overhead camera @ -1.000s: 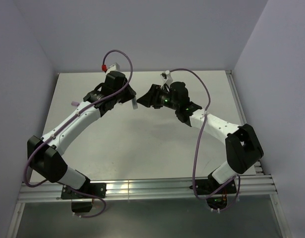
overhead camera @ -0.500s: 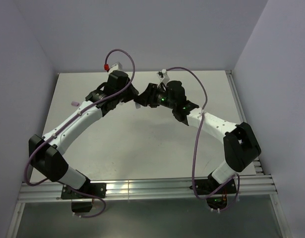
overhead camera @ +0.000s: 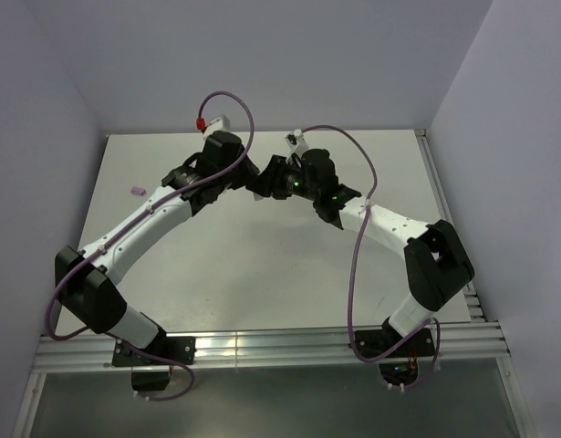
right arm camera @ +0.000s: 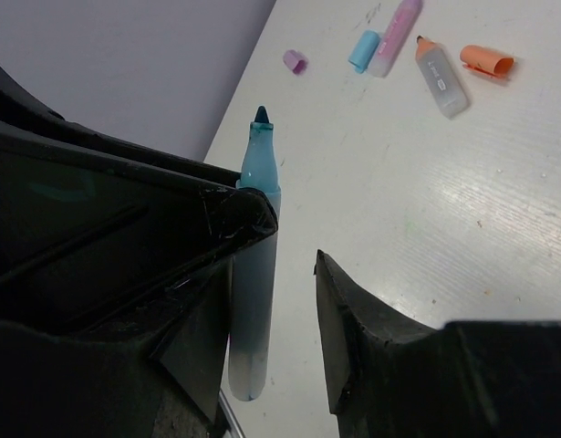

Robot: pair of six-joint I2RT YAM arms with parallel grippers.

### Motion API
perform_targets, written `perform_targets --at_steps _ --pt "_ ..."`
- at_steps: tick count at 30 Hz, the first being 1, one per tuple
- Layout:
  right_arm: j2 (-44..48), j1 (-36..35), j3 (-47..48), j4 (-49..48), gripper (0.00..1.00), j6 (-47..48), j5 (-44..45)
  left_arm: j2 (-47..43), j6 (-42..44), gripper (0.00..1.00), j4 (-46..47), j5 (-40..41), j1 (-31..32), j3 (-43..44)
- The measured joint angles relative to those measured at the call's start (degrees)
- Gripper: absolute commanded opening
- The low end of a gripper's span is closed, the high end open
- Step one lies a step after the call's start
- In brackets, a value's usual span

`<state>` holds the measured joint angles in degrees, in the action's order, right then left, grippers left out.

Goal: Insert the pens into the pen caps

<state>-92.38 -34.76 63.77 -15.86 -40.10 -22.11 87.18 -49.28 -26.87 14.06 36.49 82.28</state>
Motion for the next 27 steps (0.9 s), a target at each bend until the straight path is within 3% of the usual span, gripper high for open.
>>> perform_targets --at_steps 10,14,18,21,26,27 --pt "-0.02 -0.37 0.42 0.42 0.21 -0.94 -0.20 0.31 -0.04 0.00 0.37 0.87 0.63 0.00" --pt "-0.02 -0.35 0.44 0.81 0.00 -1.11 0.20 0.66 -0.04 0.00 0.63 0.87 0.72 0.00" --pt "0.00 -0.35 0.42 1.33 0.00 -1.05 0.42 0.81 -0.04 0.01 0.63 1.11 0.90 0.00" --pt "0.00 -0.35 0.44 1.40 0.00 -0.92 0.48 0.81 -0.04 0.11 0.63 1.55 1.03 0.00" --pt "0.35 -0.35 0.44 2.08 0.00 -0.44 0.68 0.81 0.00 0.18 0.52 2.40 1.36 0.02" --pt "0.57 -0.35 0.44 2.43 0.00 -0.31 0.70 0.81 0.00 0.14 0.50 2.43 1.40 0.07"
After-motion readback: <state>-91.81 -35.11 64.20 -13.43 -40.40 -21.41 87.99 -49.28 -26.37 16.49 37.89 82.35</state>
